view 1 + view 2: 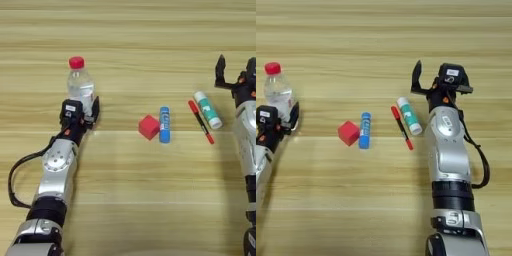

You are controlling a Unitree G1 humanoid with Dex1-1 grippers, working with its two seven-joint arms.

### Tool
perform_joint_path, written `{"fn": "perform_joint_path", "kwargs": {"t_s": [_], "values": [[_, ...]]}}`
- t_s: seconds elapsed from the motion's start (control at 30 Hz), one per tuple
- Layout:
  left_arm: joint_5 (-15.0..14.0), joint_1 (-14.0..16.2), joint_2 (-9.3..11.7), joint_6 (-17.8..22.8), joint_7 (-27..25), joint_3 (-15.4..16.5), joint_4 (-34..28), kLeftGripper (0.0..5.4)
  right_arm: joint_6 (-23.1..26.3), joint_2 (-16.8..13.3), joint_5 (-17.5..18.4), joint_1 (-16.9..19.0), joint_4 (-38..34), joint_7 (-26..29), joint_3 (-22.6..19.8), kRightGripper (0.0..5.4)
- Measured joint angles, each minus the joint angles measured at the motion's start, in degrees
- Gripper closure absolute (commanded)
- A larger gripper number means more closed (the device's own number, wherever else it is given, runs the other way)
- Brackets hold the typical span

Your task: Move the objects on the table

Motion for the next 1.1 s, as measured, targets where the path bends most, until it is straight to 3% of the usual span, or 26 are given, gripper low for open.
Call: {"fn": "perform_joint_path", "kwargs": {"t_s": [0.3, 0.73, 1.1], "values": [[0.5, -0.5, -1.3, -3.6, 0.1, -0.4, 2.8, 2.27, 0.0, 0.2, 0.0, 0.0, 0.0, 0.1, 0.1, 0.0], [2.9, -0.9, -1.4, -8.1, 2.8, -1.5, 6.0, 2.27, 0.0, 0.4, 0.1, -0.1, 0.4, 0.1, 0.3, 0.0], [4.4, -1.2, -1.4, -8.5, 4.5, -1.8, 7.6, 1.07, 0.0, 0.4, 0.2, -0.1, 0.5, 0.2, 0.4, 0.0]]}}
